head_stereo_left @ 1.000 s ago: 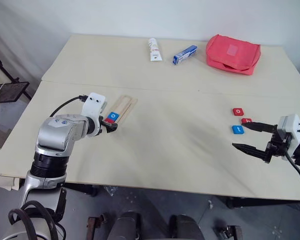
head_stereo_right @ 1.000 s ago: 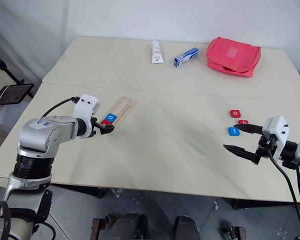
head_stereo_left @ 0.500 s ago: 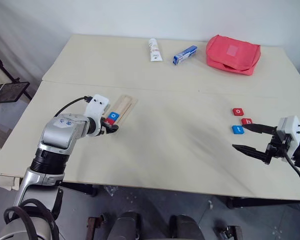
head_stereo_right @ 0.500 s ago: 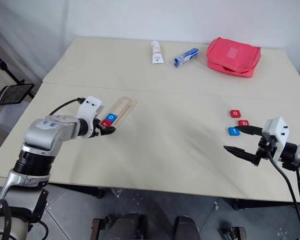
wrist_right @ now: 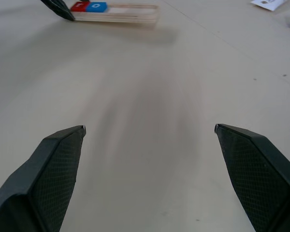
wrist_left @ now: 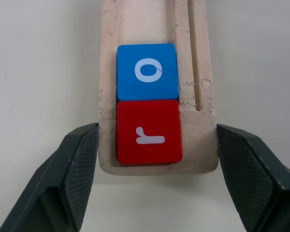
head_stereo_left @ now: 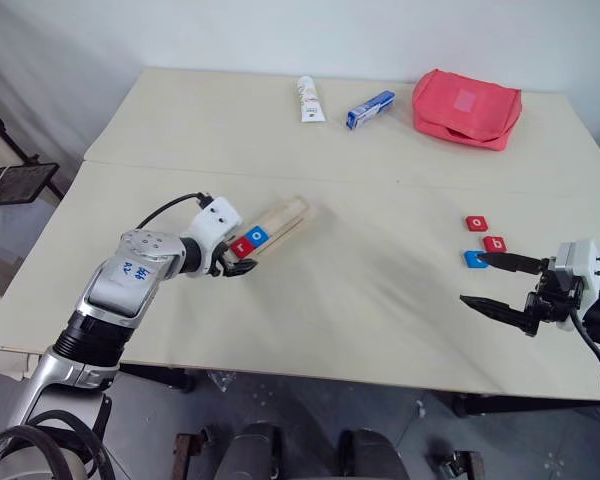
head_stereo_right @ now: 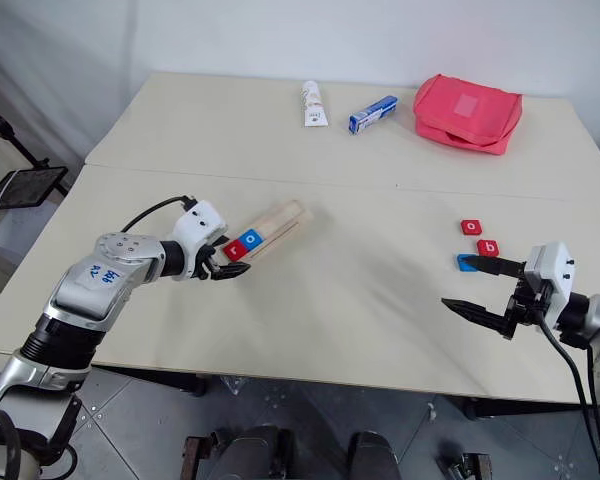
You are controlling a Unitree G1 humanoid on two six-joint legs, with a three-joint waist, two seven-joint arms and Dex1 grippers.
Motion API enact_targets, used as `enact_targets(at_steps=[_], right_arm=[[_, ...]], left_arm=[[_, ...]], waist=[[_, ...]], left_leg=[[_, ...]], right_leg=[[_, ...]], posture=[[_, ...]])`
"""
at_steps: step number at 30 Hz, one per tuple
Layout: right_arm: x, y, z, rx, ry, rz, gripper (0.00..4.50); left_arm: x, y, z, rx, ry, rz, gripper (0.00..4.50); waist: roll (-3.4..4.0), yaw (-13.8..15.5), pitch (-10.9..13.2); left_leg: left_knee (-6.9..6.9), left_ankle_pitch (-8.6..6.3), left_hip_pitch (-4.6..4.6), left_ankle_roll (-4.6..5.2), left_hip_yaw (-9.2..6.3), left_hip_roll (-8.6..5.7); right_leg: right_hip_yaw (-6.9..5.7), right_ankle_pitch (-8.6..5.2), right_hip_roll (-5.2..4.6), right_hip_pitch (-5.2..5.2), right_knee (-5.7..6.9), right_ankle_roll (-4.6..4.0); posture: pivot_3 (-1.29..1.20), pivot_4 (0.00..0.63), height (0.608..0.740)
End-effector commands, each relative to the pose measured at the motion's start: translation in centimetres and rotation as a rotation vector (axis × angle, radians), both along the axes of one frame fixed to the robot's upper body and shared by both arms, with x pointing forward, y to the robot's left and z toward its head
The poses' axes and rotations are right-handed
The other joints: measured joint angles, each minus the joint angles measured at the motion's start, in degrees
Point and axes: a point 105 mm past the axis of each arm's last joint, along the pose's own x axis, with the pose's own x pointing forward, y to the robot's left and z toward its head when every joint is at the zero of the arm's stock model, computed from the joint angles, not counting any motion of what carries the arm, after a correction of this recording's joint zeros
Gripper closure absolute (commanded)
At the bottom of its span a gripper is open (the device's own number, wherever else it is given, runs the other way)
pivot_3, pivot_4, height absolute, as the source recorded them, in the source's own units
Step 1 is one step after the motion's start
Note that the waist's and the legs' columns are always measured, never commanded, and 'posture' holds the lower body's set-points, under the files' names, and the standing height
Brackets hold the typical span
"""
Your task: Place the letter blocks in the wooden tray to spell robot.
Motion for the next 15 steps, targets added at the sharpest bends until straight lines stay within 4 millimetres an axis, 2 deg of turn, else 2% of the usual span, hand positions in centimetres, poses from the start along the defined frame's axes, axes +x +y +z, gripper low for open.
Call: enact_targets(at_steps=[1,8,11,15], right_arm=[[-1.1,1.0,0.5,-0.014,-0.037,0.066,0.00],[-1.6,0.6,0.0,-0.021,-0.038,-0.006,0.00],[-2.0,0.4,-0.2,-0.017,-0.041,-0.033,0.00],[-2.7,0.1,-0.5,-0.015,-0.039,-0.078,0.00]], left_arm=[[-1.8,-3.4,1.9,0.025,-0.057,-0.240,1.11],[-3.6,-8.0,1.7,0.051,-0.021,-0.489,1.11],[-4.2,-9.1,1.3,0.052,0.003,-0.552,1.11],[-4.0,-10.2,0.4,0.080,0.028,-0.565,1.11]], waist=[[0.00,0.08,0.00],[-0.01,0.12,0.00],[-0.01,0.09,0.00],[-0.01,0.09,0.00]], left_leg=[[0.00,0.00,0.00,0.00,0.00,0.00],[0.10,-0.03,-0.02,0.06,0.01,-0.01],[0.09,-0.04,-0.02,0.07,0.02,-0.01],[0.10,-0.04,-0.02,0.07,0.02,0.01]], right_leg=[[0.00,0.00,0.00,0.00,0.01,0.00],[0.01,0.00,0.00,0.03,0.02,0.00],[0.00,0.00,0.00,0.03,0.01,0.00],[0.00,0.00,0.01,0.03,0.01,0.00]], posture=[[0.00,0.150,0.740],[0.00,0.150,0.740],[0.00,0.150,0.740],[0.00,0.150,0.740]])
